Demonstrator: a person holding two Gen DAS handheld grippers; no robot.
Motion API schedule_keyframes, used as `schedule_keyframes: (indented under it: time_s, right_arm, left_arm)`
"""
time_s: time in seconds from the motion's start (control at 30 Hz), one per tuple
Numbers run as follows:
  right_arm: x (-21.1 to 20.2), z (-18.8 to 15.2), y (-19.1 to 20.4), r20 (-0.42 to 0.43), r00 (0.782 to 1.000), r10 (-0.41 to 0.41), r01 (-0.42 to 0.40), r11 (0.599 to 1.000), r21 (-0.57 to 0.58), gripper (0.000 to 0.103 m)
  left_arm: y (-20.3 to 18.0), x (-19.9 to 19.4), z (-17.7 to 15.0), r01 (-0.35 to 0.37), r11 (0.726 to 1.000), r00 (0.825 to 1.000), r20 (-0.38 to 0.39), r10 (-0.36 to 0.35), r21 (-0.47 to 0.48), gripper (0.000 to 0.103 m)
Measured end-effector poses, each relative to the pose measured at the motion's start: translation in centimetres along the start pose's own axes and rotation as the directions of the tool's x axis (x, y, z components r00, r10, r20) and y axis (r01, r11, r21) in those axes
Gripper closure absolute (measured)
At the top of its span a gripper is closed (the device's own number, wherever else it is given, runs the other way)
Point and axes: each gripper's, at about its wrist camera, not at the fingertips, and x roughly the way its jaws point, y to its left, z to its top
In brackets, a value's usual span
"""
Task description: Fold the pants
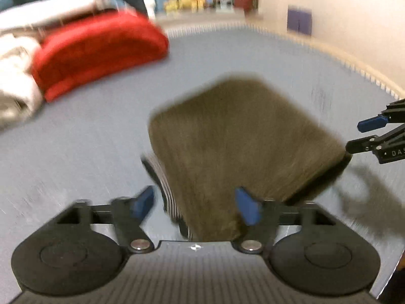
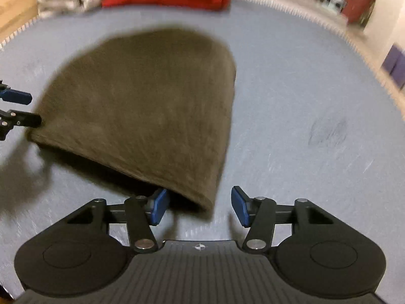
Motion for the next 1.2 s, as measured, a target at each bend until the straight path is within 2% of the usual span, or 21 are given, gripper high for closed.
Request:
schedule_keyframes:
  time_s: [0.03, 0.1, 0.13, 0.2, 0.27, 0.33, 0.43, 0.5, 0.57, 0.63, 0.73, 0.8, 0.93, 1.07, 1.2]
  right_arm:
    - [-1.4, 0.4, 0.3, 0.047, 0.999, -0.003, 0.002, 1.000, 0.019, 0.043]
    - [-5.1, 1.1, 0.5, 0.148, 0.989, -0.026, 0.015, 0.997, 0.070, 0.027]
    - [-6.6, 1.5, 0.6, 0.189, 0.981, -0.036, 0.015, 0.994, 0.110, 0.022]
    - [-9.5, 2.0, 0.6, 0.260, 0.965, -0.027, -0.029, 0.977, 0.211, 0.006]
    - [-12.0, 2.4, 0.5, 0.315, 0.949, -0.009, -0.092, 0.947, 0.306, 0.001]
    - [-13.3, 2.3, 0.2, 0.329, 0.944, -0.013, -0.108, 0.932, 0.346, 0.001]
    - [-13.9, 1.2, 0.5, 0.320, 0.946, -0.047, -0.072, 0.934, 0.350, 0.001]
    - [-13.1, -0.1, 0.6, 0.312, 0.949, -0.047, -0.060, 0.944, 0.325, 0.001]
    - [-12.0, -1.7, 0.7, 0.292, 0.955, -0.052, -0.038, 0.955, 0.293, 0.001]
    - [-10.0, -3.2, 0.9, 0.261, 0.963, -0.071, -0.010, 0.955, 0.297, 0.001]
    - [-7.0, -3.7, 0.3, 0.107, 0.991, -0.078, 0.034, 0.932, 0.360, 0.001]
    - [-6.5, -3.7, -0.2, 0.108, 0.994, -0.026, -0.017, 0.923, 0.385, 0.001]
    - [-5.7, -3.1, 0.1, 0.094, 0.995, -0.042, 0.004, 0.929, 0.370, 0.001]
    - [-5.6, -2.5, 0.8, 0.100, 0.995, 0.009, -0.044, 0.935, 0.351, 0.001]
    - [-5.3, -1.9, 1.9, 0.118, 0.993, -0.011, -0.021, 0.963, 0.270, 0.001]
  left_arm:
    - [-0.3, -1.6, 0.3, -0.005, 1.000, 0.999, 0.049, 0.006, -0.009, 0.014]
    - [-0.8, -4.7, 0.4, -0.008, 1.000, 0.992, 0.127, 0.011, -0.027, 0.011]
    - [-1.1, -6.0, 0.6, -0.017, 0.999, 0.988, 0.155, 0.021, -0.030, 0.008]
    - [-2.1, -7.7, 0.8, -0.032, 0.999, 0.982, 0.186, 0.037, -0.031, 0.002]
    - [-2.7, -9.2, 1.3, -0.053, 0.996, 0.980, 0.187, 0.065, -0.069, 0.001]
    - [-3.1, -9.1, 1.7, -0.025, 0.990, 0.987, 0.151, 0.046, -0.137, 0.001]
    - [-3.0, -8.5, 0.3, 0.014, 0.966, 0.997, 0.083, 0.008, -0.260, 0.000]
    - [-3.5, -7.5, -0.9, -0.035, 0.964, 0.997, 0.056, 0.052, -0.262, 0.000]
    - [-4.5, -6.1, -1.2, -0.083, 0.965, 0.997, -0.029, 0.078, -0.250, 0.000]
    - [-5.0, -5.5, -1.3, -0.023, 0.965, 1.000, -0.020, 0.018, -0.263, 0.000]
    - [-5.6, -4.8, -1.4, -0.070, 0.974, 0.998, -0.021, 0.067, -0.214, 0.000]
    - [-5.4, -4.2, -1.5, -0.077, 0.969, 0.997, -0.028, 0.073, -0.236, 0.000]
    - [-4.8, -2.2, -1.4, -0.074, 0.956, 0.996, -0.068, 0.057, -0.283, 0.000]
    - [-5.6, -1.8, -2.0, -0.090, 0.965, 0.994, -0.077, 0.073, -0.248, 0.000]
    - [-5.9, -0.7, -2.2, -0.095, 0.964, 0.993, -0.097, 0.073, -0.249, 0.000]
